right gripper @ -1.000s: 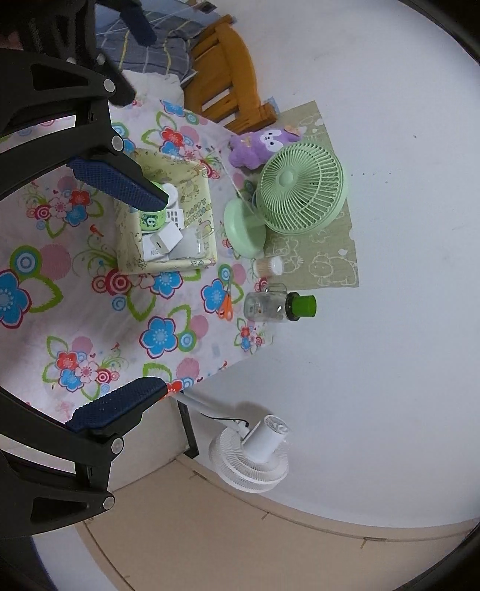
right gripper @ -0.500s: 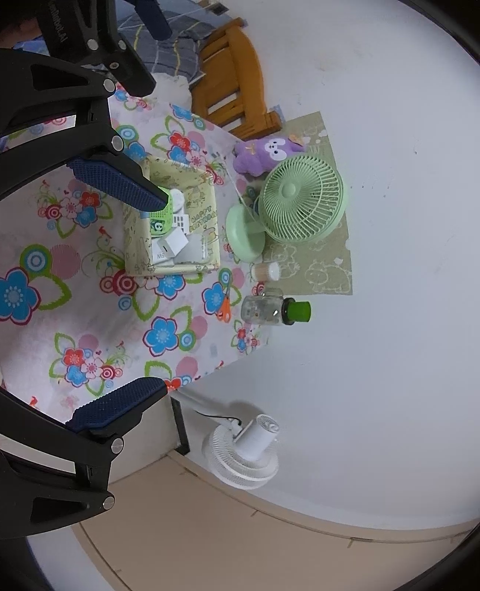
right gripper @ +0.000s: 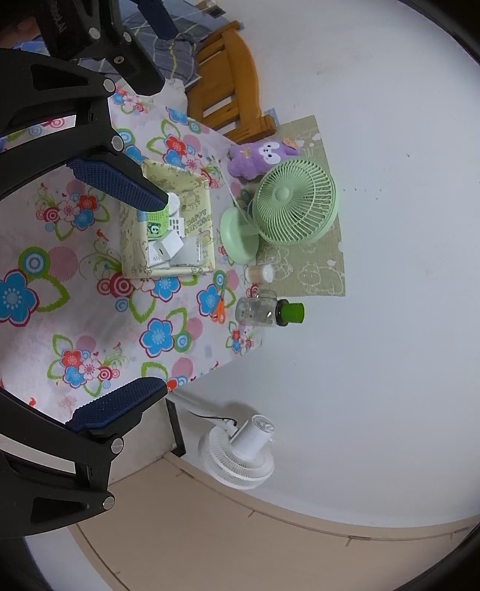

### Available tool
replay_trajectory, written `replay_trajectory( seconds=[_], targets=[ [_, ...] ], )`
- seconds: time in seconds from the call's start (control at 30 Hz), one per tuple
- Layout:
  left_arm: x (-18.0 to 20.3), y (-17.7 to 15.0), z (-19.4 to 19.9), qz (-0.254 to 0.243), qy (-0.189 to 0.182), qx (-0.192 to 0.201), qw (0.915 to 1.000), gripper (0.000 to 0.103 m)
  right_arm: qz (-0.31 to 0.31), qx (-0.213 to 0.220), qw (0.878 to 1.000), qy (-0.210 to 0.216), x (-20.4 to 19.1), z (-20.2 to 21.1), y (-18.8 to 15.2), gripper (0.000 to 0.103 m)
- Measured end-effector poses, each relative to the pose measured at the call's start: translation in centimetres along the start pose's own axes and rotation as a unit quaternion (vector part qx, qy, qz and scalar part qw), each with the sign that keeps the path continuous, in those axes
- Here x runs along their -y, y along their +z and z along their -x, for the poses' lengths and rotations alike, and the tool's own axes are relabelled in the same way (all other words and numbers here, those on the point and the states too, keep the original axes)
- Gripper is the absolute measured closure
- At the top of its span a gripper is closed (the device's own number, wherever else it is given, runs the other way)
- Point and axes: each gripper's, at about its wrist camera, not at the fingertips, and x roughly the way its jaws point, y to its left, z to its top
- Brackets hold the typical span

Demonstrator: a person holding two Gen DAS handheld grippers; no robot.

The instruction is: Organize rigid objects

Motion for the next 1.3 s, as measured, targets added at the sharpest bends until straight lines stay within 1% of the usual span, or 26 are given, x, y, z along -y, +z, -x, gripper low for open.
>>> replay_trajectory(
  seconds=[0.07, 0.2, 0.3, 0.77, 1.17, 1.3],
  targets=[
    [0.1, -0.09, -0.14, -0.007, 0.011, -0.002, 0.9999, 0.0, 0.002, 0.0, 1.0, 0.001, -0.1, 0.07, -0.01, 0.01],
    [0.34, -0.16, -0.22, -0.011, 0.006, -0.005, 0.9999, 0.0, -0.003, -0.006, 1.0, 0.012, -0.19, -0.03, -0.07, 0.01],
    [0.52, -0.2, -0.11, -0.016, 0.01, -0.001, 0.9998, 0.0, -0.002, -0.006, 1.0, 0.013, -0.22, -0.04, -0.11, 0.01],
    [0.42, -0.09, -0.1, -0.011, 0.007, -0.004, 0.9999, 0.0, 0.006, 0.004, 1.0, 0.006, -0.41, -0.04, 0.06, 0.01],
    [0.36, -0.21, -0.75, -0.009, 0.02, -0.013, 0.9997, 0.0, 0.012, 0.003, 1.0, 0.007, -0.2, 0.08, 0.08, 0.01],
    [0.41, -0.25, -0.83, -0.007, 0.018, -0.015, 0.9997, 0.0, 0.011, 0.001, 1.0, 0.008, -0.11, 0.03, 0.06, 0.01]
  ],
)
